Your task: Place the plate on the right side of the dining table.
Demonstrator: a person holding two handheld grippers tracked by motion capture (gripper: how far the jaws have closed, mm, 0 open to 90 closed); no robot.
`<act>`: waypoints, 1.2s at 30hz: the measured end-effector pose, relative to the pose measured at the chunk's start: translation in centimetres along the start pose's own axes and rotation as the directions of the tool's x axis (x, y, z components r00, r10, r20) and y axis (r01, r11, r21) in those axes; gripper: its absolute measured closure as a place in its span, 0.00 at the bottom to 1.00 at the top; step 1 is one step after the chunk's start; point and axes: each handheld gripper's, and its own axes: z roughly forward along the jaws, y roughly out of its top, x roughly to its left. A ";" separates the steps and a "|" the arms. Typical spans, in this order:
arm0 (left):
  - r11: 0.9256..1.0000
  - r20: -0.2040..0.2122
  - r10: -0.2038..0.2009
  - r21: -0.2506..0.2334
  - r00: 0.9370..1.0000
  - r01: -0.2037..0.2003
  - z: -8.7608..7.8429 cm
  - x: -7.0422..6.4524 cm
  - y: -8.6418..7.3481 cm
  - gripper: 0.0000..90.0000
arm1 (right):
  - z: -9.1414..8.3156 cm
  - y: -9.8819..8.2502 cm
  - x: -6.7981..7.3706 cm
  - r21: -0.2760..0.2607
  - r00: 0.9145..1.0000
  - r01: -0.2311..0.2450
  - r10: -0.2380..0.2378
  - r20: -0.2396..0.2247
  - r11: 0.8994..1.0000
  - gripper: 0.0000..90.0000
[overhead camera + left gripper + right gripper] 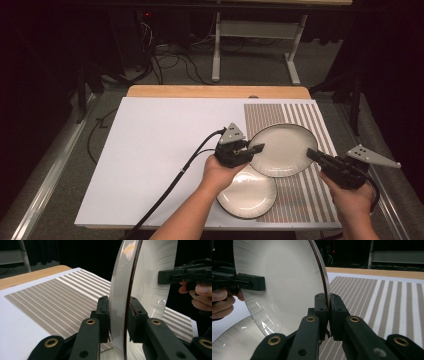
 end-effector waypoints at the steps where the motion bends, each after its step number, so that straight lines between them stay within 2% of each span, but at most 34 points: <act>1: 1.000 0.000 -0.001 0.003 1.000 0.001 0.3 0.0 0.1 0.82 | -0.1 0.0 -0.2 -0.002 1.000 -0.005 0.005 0.006 1.000 0.98; 4: 1.000 -0.003 0.010 0.016 1.000 -0.010 1.2 -0.1 0.4 0.81 | -0.4 -0.3 -0.8 -0.006 1.000 -0.018 0.018 0.017 1.000 0.98; 14: 0.999 -0.001 0.013 0.038 1.000 -0.013 4.0 -0.1 0.6 0.80 | -1.1 -0.7 -2.4 -0.006 0.997 -0.045 0.045 0.069 0.999 0.98; 23: 0.997 -0.014 0.003 0.078 1.000 -0.002 6.6 0.4 -0.2 0.78 | -0.8 -1.6 -3.9 0.029 0.992 -0.065 0.062 0.113 0.997 0.98; 28: 0.994 -0.020 -0.007 0.105 1.000 0.009 7.4 0.5 -0.7 0.77 | -0.6 -2.2 -4.4 0.050 0.988 -0.084 0.077 0.131 0.995 0.98; 36: 0.989 -0.026 -0.008 0.150 1.000 0.012 7.9 0.6 -1.3 0.77 | -0.2 -3.0 -4.7 0.082 0.987 -0.100 0.089 0.130 0.992 0.98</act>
